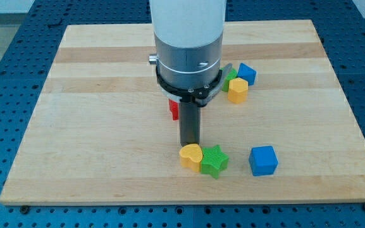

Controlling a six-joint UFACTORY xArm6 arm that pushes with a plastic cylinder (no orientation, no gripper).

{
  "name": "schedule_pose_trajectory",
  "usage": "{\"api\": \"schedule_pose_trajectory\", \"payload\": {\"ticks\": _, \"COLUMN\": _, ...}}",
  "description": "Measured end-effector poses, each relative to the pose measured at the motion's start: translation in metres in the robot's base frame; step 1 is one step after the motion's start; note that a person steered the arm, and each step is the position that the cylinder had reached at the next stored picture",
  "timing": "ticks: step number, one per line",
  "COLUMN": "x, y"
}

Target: Move your arm to separate red star and red circle

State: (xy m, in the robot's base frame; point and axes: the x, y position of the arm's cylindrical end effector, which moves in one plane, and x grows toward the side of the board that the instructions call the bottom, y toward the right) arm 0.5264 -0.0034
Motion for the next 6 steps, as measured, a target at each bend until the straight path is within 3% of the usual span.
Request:
{"api": "schedule_pose_trajectory", "payload": {"ticks": 2, "x": -0.055, "y": 0.022}}
{"api": "schedule_pose_trajectory", "payload": {"ticks": 4, "x": -0.099, "y": 0.007}}
{"api": "schedule_pose_trajectory", "payload": {"ticks": 6, "x": -0.083, "y": -0.057}}
